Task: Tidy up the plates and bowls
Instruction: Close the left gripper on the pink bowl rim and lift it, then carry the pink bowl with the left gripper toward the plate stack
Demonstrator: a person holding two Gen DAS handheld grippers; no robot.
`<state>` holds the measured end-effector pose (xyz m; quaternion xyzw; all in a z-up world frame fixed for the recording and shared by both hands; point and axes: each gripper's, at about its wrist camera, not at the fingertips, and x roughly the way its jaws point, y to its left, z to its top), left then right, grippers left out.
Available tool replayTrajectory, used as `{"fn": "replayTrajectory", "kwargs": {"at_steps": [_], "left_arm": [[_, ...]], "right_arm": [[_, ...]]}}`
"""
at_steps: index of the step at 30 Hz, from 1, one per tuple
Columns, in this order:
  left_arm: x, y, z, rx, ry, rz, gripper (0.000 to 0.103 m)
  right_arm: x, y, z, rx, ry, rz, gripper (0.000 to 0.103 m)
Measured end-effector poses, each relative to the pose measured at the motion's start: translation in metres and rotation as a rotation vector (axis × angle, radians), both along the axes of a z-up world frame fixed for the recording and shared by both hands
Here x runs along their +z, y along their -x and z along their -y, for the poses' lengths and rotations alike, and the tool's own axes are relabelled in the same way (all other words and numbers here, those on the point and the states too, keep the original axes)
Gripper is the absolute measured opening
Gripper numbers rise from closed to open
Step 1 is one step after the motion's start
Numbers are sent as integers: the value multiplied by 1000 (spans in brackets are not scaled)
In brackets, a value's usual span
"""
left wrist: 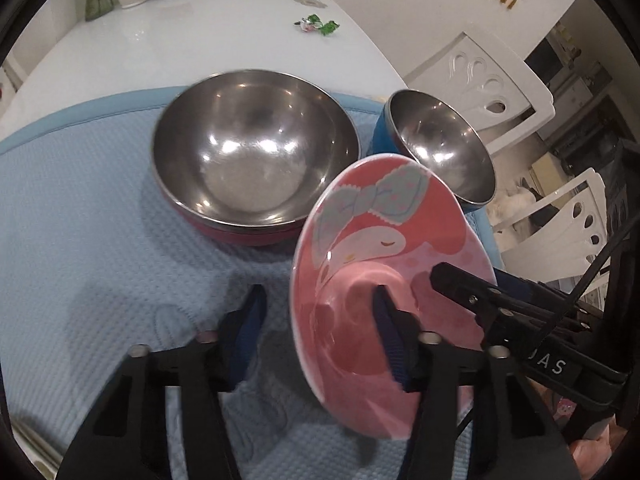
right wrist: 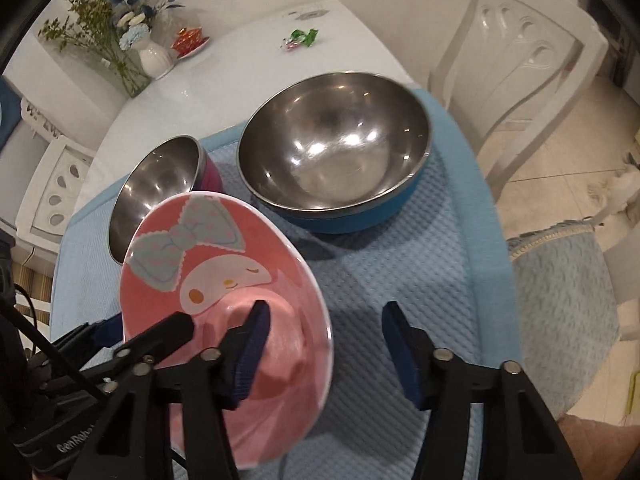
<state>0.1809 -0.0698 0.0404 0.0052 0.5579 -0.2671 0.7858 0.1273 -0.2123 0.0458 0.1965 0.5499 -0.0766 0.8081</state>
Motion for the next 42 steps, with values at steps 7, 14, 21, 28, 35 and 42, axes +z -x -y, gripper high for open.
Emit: {"fn": "replayTrajectory", "kwargs": {"at_steps": [7, 14, 21, 28, 35, 42], "left_arm": [[-10, 1, 5, -14, -8, -22, 20], [-11, 1, 5, -15, -4, -10, 12], [2, 16, -5, -26, 13, 1, 12], [30, 45, -25, -23, 43, 48, 12], [65, 87, -45, -26, 57, 122, 12], [67, 125, -54, -49, 43, 132, 12]], "right_arm": [[-13, 0, -2, -2, -34, -10, 31], [-14, 2, -15, 30, -12, -1, 21], [9, 14, -22, 29, -11, 28, 21], [50, 42, -45, 51, 17, 79, 21], [80, 82, -66, 55, -1, 119, 21], [84, 115, -85, 74, 25, 99, 21]]}}
